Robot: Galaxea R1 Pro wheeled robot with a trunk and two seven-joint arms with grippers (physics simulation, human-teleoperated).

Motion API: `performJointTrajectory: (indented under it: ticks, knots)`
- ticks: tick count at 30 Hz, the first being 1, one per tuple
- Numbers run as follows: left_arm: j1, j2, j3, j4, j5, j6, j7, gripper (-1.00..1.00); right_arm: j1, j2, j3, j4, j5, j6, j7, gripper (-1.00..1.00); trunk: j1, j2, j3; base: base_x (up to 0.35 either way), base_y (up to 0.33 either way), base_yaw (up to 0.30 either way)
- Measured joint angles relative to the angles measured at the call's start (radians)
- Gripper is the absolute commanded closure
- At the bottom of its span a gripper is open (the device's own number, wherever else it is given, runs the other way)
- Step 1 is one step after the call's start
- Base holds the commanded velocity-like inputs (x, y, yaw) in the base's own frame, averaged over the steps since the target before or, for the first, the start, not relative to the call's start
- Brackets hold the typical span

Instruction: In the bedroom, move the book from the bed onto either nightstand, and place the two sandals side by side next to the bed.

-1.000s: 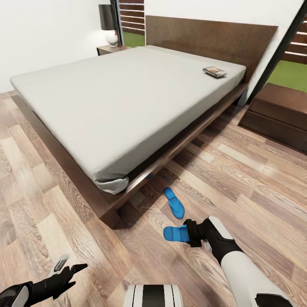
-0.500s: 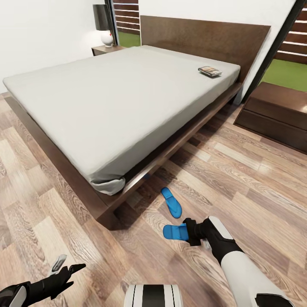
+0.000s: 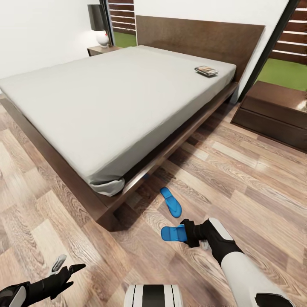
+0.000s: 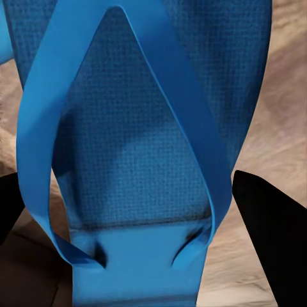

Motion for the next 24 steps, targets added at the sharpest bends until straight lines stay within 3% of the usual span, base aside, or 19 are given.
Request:
performJointTrajectory:
  ticks: [24]
  knots:
    - [0.0, 0.012, 0.0, 0.005, -0.002, 0.0, -0.002, -1.0, 0.0, 0.0, 0.001, 0.001, 0.002, 0.0, 0.002, 1.0, 0.0, 0.0, 0.0, 0.0, 0.171, -0.118]
